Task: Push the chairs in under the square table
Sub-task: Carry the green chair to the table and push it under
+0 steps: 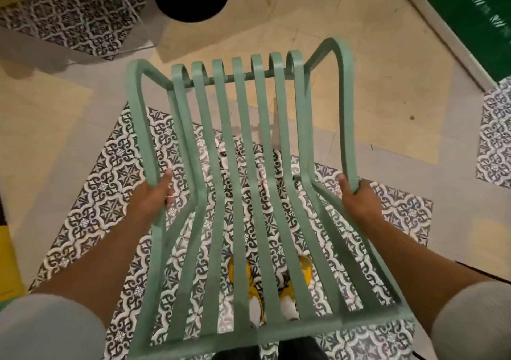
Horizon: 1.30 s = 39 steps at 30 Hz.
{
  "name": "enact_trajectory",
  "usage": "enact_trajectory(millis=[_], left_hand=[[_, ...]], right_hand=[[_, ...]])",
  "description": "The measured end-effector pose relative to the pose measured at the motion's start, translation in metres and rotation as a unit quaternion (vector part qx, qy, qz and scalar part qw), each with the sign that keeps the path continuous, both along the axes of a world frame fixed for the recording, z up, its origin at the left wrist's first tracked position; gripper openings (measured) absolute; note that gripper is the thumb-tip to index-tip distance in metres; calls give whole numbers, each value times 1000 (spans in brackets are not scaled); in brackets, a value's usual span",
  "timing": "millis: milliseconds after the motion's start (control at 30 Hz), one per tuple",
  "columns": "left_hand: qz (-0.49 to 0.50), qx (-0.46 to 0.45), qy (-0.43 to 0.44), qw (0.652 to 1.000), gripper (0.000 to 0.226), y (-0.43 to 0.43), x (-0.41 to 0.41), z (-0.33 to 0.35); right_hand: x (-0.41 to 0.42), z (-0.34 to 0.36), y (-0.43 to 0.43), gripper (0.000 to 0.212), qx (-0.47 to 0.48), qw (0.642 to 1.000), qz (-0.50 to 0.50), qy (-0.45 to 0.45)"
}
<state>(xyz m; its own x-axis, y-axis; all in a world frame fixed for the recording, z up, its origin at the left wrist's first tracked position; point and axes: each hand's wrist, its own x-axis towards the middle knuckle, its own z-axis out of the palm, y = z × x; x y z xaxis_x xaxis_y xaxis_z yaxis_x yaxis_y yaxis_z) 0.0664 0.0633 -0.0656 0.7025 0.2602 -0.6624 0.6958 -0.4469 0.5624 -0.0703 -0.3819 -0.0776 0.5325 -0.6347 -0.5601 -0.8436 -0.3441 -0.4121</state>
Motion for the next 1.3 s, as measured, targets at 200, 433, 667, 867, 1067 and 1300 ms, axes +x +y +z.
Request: enact_trajectory(millis=[200,433,667,867,1067,1300], left_hand=[[-32,16,56,998,77,8,-60,3],[-83,139,23,987,70,-13,-53,10],[-125,164,17,978,64,-32,-49,5],[-128,172,49,975,57,-42,-39,4],[-167,198,73,963,55,-50,-25,5],[-222,220,91,946,56,-58,-17,5]], right_hand=[[7,0,1,71,-54,998,31,-10],[10,12,-3,56,-78,996,37,-5],[3,16,-24,47,-106,993,52,7],[13,16,-40,39,-111,990,89,18],[32,18,-47,36,-113,985,125,41],[47,21,-50,42,-93,983,130,91]])
